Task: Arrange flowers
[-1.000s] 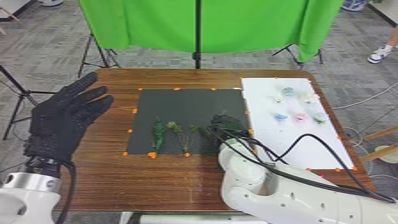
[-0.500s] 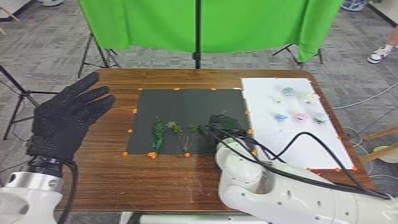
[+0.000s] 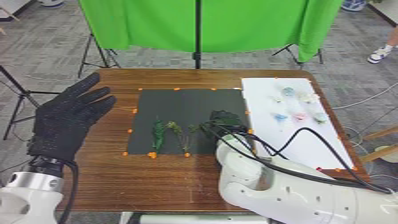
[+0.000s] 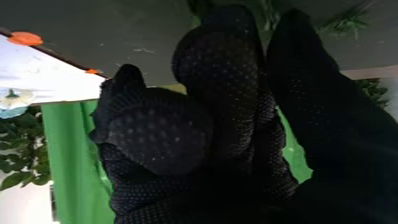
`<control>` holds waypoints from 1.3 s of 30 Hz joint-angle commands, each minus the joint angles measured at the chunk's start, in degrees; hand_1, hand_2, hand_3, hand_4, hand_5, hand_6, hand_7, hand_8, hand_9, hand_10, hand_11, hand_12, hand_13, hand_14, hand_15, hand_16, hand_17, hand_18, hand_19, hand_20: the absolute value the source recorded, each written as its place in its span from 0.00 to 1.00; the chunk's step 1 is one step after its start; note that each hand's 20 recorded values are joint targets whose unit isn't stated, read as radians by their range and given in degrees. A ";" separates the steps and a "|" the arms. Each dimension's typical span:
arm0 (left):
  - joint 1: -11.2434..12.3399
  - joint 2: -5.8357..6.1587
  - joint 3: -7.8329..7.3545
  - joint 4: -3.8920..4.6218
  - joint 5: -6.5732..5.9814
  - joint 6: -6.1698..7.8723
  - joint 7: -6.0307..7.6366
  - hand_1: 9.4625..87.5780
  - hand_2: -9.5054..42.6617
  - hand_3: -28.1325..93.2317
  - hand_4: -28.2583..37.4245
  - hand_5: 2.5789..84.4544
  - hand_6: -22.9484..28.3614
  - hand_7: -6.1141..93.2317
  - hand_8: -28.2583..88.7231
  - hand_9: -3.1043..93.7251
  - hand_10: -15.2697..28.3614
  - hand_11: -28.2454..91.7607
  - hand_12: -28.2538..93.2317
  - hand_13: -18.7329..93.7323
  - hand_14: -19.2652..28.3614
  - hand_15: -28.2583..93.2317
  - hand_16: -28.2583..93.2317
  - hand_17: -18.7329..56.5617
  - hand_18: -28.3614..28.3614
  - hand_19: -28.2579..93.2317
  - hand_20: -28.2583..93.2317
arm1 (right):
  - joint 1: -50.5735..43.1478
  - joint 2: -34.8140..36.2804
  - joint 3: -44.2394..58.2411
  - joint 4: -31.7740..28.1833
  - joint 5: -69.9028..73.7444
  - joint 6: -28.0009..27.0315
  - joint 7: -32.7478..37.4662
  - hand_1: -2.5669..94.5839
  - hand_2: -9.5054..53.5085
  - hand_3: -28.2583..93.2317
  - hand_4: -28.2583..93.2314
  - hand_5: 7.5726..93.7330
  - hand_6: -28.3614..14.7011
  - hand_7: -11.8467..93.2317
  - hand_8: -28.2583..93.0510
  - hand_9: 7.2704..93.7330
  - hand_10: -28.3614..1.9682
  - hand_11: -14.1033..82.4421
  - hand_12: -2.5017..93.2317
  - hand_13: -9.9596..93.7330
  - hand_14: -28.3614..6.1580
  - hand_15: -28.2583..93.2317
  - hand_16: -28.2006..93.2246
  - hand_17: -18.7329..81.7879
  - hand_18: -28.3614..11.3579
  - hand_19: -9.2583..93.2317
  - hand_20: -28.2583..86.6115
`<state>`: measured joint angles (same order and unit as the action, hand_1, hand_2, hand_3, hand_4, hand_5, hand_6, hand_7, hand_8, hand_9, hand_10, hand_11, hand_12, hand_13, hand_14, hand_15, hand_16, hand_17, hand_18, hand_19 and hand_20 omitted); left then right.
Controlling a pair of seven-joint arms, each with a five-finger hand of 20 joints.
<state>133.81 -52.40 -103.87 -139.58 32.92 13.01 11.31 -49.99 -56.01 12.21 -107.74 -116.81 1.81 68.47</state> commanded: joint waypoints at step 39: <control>-0.31 -0.64 0.15 0.51 0.42 -0.85 -1.16 0.18 0.33 0.86 0.09 0.42 0.65 0.22 0.16 0.37 0.85 0.46 0.32 0.38 1.00 0.64 0.16 0.11 1.00 0.72 0.28 | -4.97 14.45 11.36 7.34 4.11 3.64 2.04 0.44 0.00 0.82 0.02 0.57 0.64 0.22 0.14 0.83 0.38 0.34 0.18 0.89 0.53 0.68 0.36 0.59 0.10 0.98 0.15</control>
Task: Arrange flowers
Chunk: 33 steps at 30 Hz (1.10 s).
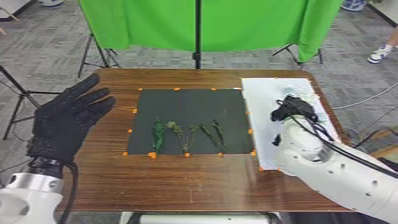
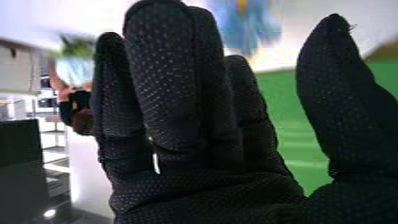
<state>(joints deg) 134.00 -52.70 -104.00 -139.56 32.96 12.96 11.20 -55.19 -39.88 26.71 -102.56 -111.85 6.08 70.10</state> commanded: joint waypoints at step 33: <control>-6.73 4.73 -0.90 1.50 -1.35 -3.94 1.02 0.18 0.32 0.86 0.09 0.42 0.65 0.22 0.16 0.37 0.85 0.46 0.32 0.38 1.00 0.64 0.16 0.12 1.00 0.73 0.29 | 28.15 -28.56 -32.89 5.12 -3.71 14.80 -20.64 0.61 0.00 0.80 0.00 0.94 0.68 0.26 0.28 1.00 0.68 0.40 0.28 0.97 0.74 0.65 0.42 0.61 0.28 0.99 0.22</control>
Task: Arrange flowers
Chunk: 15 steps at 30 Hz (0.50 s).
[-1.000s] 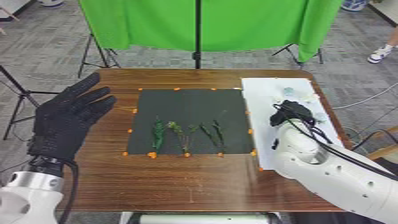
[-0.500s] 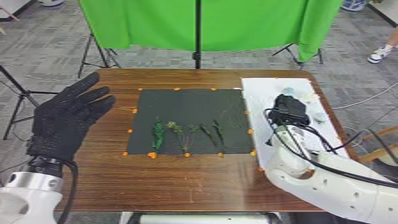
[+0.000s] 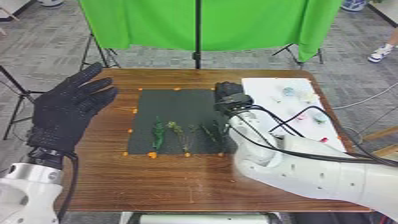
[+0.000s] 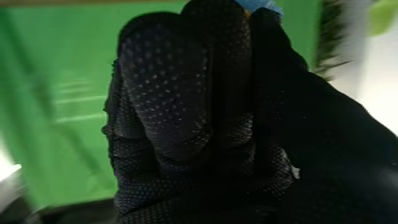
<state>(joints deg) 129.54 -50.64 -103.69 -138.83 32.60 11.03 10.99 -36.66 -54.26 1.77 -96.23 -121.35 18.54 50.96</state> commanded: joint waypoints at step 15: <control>-15.20 3.63 4.26 6.15 -0.98 -8.00 -4.03 0.18 0.32 0.86 0.09 0.42 0.65 0.21 0.16 0.37 0.85 0.46 0.32 0.38 1.00 0.64 0.16 0.12 1.00 0.73 0.29 | 18.09 -17.88 -18.84 -1.41 14.08 6.06 0.42 0.60 0.00 0.77 0.00 0.93 0.78 0.26 0.24 1.00 0.75 0.47 0.23 0.99 0.78 0.69 0.41 0.59 0.31 0.97 0.24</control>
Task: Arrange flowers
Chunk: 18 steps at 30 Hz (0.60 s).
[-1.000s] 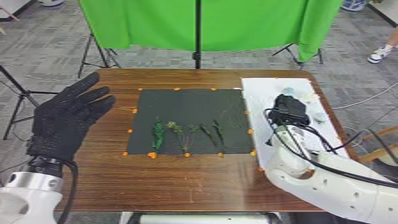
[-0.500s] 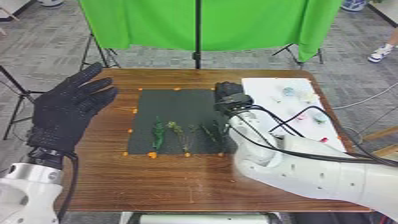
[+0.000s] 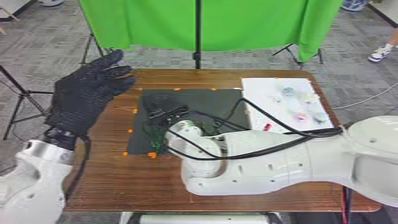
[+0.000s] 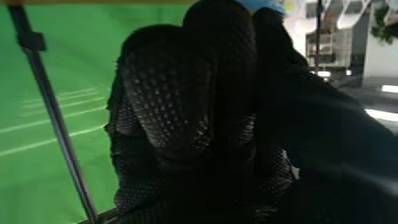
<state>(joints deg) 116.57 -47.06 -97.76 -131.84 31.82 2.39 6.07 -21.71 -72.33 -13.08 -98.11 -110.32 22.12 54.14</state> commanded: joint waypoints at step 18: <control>-6.63 -0.74 0.23 0.91 -0.13 -3.36 -2.19 0.18 0.32 0.86 0.09 0.42 0.65 0.21 0.16 0.37 0.85 0.46 0.32 0.38 1.00 0.64 0.16 0.12 1.00 0.73 0.29 | 4.43 -0.36 -6.93 1.99 10.59 5.48 -6.71 0.62 0.02 0.64 0.00 0.82 0.86 0.25 0.18 1.00 0.77 0.43 0.20 0.94 0.80 0.73 0.41 0.52 0.32 0.89 0.37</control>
<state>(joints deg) 113.94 -47.09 -97.93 -131.75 31.84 0.42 5.27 -17.21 -72.58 -21.03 -95.89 -100.44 30.07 46.17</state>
